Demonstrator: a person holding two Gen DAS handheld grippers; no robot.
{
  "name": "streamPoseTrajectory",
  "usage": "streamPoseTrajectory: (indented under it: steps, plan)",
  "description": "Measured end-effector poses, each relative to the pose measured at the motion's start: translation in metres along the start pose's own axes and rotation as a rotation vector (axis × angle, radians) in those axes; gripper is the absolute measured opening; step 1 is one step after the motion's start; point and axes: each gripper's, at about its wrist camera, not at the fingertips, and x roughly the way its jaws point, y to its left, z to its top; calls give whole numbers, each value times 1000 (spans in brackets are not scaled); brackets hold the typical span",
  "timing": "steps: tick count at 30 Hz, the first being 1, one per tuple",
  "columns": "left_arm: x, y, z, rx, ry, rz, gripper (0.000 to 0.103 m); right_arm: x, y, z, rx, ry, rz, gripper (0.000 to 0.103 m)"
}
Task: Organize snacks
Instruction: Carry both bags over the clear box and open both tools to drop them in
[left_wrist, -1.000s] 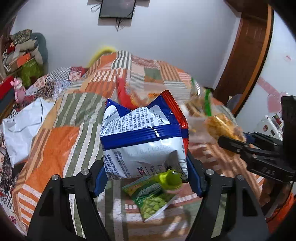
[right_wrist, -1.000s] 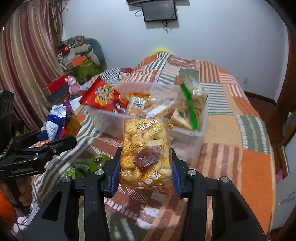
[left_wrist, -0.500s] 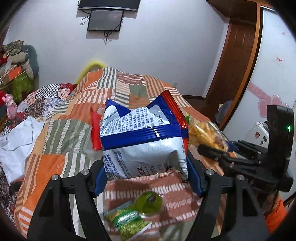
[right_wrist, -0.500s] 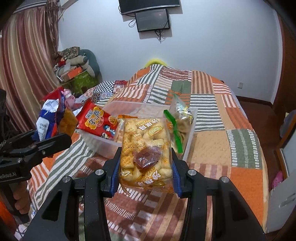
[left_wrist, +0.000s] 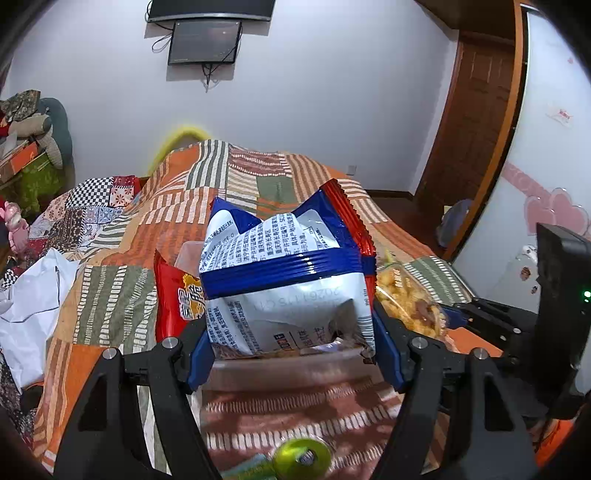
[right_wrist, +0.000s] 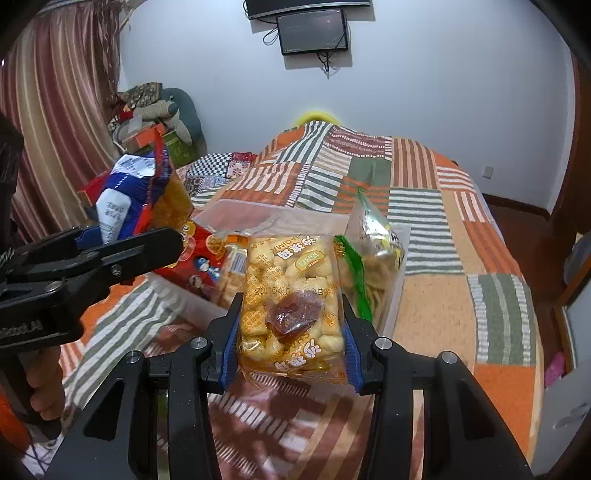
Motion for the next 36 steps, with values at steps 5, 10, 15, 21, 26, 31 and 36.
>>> streamPoseTrajectory:
  steps: [5,10,15,21,26,31,36]
  plan:
    - [24,4,3,6,30,10,72,11,-4,5,-10,16,6,42]
    - [45,6,0,-5,73,7,72,15,-7,5,-22,23,11,42]
    - [58,9,-3,-9,102,12,73,16,-8,7,-30,16,14,42]
    - [65,10,-6,-6,117,44,76,19,-7,8,-38,14,13,45]
    - [63,13,-6,-13,117,47,81,20,-11,11,-22,33,7,52]
    - [55,16,-5,-56,107,21,87,11,-16,10,7,21,4,61]
    - [35,12,-4,-45,81,19,87,-4,-5,8,-41,-2,-27,61]
